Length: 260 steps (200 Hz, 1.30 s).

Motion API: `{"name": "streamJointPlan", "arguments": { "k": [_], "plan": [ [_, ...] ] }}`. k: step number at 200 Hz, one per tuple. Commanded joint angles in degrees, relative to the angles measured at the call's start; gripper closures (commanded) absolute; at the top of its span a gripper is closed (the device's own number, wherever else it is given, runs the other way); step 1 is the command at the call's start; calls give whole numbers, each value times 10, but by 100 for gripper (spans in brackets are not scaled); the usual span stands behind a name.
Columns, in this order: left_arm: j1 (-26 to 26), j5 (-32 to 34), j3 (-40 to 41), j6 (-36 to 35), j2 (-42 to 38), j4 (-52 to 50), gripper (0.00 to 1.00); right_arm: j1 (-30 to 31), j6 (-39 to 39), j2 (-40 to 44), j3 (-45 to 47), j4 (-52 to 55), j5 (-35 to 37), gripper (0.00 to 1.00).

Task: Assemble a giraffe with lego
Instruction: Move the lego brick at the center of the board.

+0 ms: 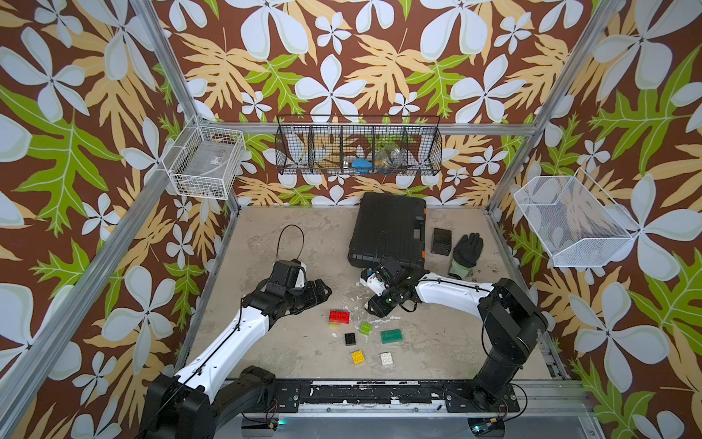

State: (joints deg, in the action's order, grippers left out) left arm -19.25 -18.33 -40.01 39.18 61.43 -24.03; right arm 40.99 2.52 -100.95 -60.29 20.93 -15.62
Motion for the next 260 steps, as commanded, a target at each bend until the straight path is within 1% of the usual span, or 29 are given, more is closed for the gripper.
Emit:
{"name": "streamJointPlan", "arguments": {
  "k": [1, 6, 32, 58, 90, 104, 121, 141, 162, 177, 205, 225, 232, 251, 260],
  "plan": [
    [0, 5, -9, 6, 1, -5, 18, 1, -29, 8, 8, -22, -17, 61],
    [0, 3, -10, 6, 1, -5, 18, 0, -33, 11, 11, -25, -21, 63],
    [-3, 9, -15, 5, 0, -20, 18, 0, -49, 29, 27, -42, -42, 64],
    [-29, 58, -42, -16, 9, -69, 16, 6, -58, 38, 42, -56, -70, 65],
    [-66, 110, -75, -34, 28, -114, 14, 47, -83, 30, 41, -39, -42, 64],
    [-83, 129, -86, -38, 39, -124, 11, 67, -93, 27, 42, -34, -29, 63],
    [-96, 137, -89, -35, 50, -124, 10, 78, -97, 20, 45, -34, -17, 63],
    [-108, 137, -89, -30, 58, -117, 7, 79, -98, 13, 40, -29, -7, 61],
    [-119, 138, -89, -28, 63, -113, 6, 79, -98, 16, 39, -30, 10, 55],
    [-123, 134, -85, -27, 64, -108, 6, 78, -98, 18, 39, -32, 22, 49],
    [-126, 112, -71, -21, 65, -90, 5, 74, -87, 24, 37, -38, 22, 37],
    [-129, 84, -61, -12, 69, -68, 4, 60, -61, 54, 51, -56, -11, 30],
    [-134, 86, -63, -12, 72, -66, 1, 52, -46, 71, 60, -64, -26, 27],
    [-150, 95, -75, -16, 87, -66, 0, 33, 0, 131, 100, -91, -74, 21],
    [-159, 102, -83, -18, 94, -66, 0, 30, 22, 160, 120, -99, -84, 20]
  ]
}}
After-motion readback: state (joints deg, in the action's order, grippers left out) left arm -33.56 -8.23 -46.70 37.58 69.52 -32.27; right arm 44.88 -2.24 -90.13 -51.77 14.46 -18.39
